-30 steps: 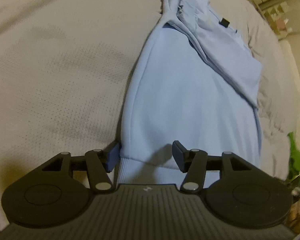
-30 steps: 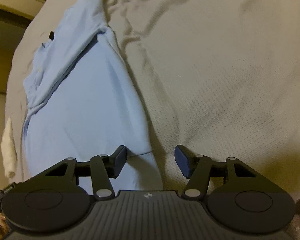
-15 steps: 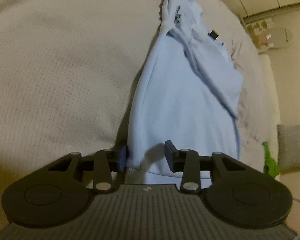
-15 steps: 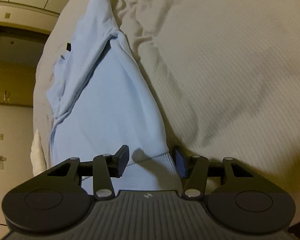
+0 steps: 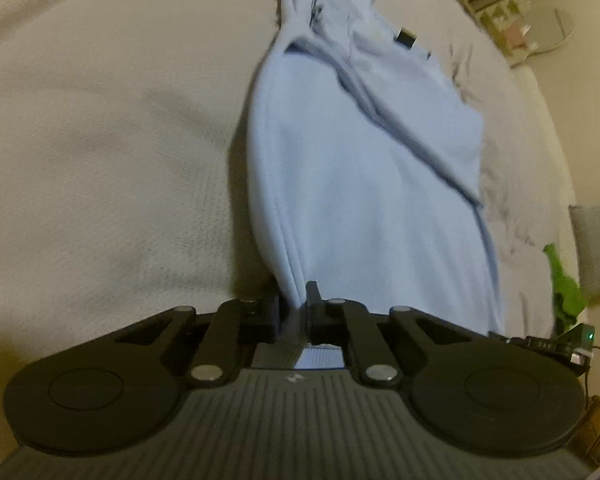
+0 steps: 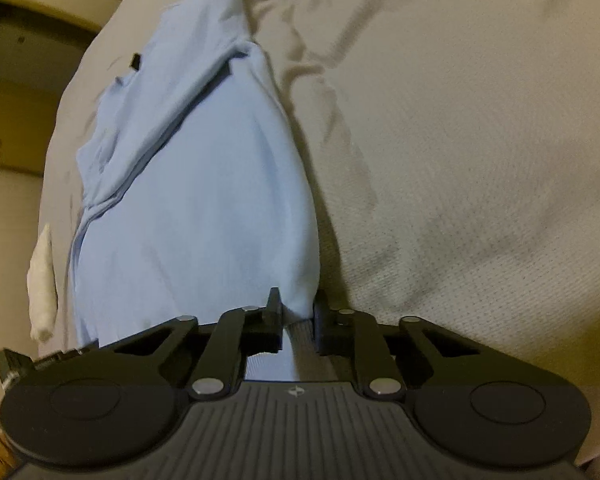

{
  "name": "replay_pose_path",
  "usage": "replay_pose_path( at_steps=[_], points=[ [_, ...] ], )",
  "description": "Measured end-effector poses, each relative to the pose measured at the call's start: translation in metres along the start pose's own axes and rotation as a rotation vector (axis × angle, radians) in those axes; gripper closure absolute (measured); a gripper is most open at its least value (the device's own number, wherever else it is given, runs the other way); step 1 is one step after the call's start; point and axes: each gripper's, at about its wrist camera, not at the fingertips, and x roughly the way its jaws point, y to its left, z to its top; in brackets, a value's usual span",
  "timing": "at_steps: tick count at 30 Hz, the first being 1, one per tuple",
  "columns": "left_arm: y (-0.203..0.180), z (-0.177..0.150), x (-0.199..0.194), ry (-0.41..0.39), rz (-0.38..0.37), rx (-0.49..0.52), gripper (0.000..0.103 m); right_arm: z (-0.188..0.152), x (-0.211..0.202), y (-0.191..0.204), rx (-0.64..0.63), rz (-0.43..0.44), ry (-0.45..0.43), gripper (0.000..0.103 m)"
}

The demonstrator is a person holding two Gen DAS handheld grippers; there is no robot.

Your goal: Fold clothes

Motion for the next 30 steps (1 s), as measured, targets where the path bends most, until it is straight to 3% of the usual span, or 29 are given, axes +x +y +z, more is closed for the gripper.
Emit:
replay_pose_path(
  at_steps=[6, 14, 19, 26, 30],
  points=[
    [0.0, -0.01, -0.043, -0.102, -0.036, 0.0, 0.099, -0.008, -0.032, 0.004, 0.016, 0.081, -0.043, 0.092],
    [-0.024, -0.017, -0.101, -0.213, -0.082, 0.091, 0.099, 0.002, -0.069, 0.026, -0.021, 0.168, -0.082, 0.093],
    [-0.03, -0.065, -0.134, -0.227, -0.069, 0.072, 0.099, -0.022, -0.097, 0.025, -0.019, 0.188, -0.049, 0.093],
    [-0.015, -0.169, -0.182, -0.237, -0.047, -0.097, 0.1, -0.093, -0.128, -0.002, 0.049, 0.2, 0.061, 0.093],
    [-0.014, -0.204, -0.2, -0.226, -0.027, -0.161, 0.1, -0.123, -0.14, -0.013, 0.104, 0.19, 0.131, 0.093]
  ],
)
